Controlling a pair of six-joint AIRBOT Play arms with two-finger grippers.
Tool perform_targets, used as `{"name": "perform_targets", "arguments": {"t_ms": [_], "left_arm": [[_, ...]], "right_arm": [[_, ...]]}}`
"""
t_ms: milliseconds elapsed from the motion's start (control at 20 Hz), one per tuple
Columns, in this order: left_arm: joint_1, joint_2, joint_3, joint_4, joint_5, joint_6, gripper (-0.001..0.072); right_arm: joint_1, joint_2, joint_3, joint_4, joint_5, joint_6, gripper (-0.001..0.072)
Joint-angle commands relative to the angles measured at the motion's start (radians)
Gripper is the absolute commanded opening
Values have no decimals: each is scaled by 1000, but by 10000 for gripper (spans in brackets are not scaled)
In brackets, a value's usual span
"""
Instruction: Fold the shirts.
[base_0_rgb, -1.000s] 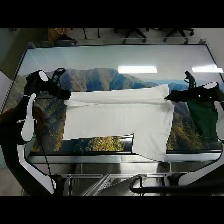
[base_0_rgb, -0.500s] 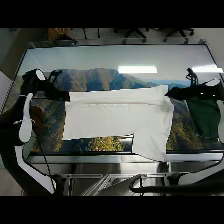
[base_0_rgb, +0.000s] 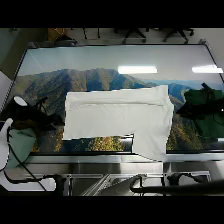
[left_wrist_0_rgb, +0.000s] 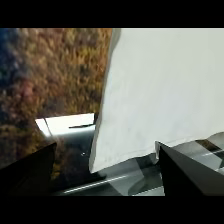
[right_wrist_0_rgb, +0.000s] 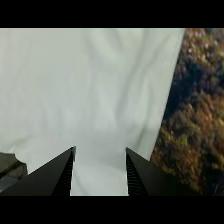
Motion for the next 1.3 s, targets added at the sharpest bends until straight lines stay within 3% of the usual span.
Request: {"name": "perform_targets", "arguments": {"t_ms": [0, 150, 200, 350, 400, 700, 950, 1150, 1200, 1250], "left_arm": [[29, 82, -235, -134, 135, 80, 701], [23, 74, -274, -275, 178, 148, 700], [12, 58, -269, -285, 174, 148, 598], [-29, 14, -223, -282, 129, 158, 93], [-38, 5, -200, -281, 116, 160, 17], [-46, 4, -146, -274, 99, 159, 17], [-46, 4, -147, -274, 98, 159, 17], [-46, 4, -147, -274, 66, 159, 18], [-46, 4, -147, -274, 49, 157, 17], [-46, 4, -147, -274, 35, 153, 17]], "right_arm": [[-6, 108, -130, -89, -8, 97, 367], [-6, 121, -132, -91, -8, 123, 367], [-6, 121, -132, -101, -3, 135, 367], [-6, 120, -136, -160, 1, 166, 367], [-6, 121, -145, -175, 0, 171, 367], [-4, 121, -370, -124, -70, 161, 367], [-4, 55, -515, 29, -161, 21, 367], [-4, -45, -517, 246, -140, -140, 364], [-4, -53, -515, 302, -121, -183, 311], [-4, -53, -507, 341, -95, -218, 91]]}}
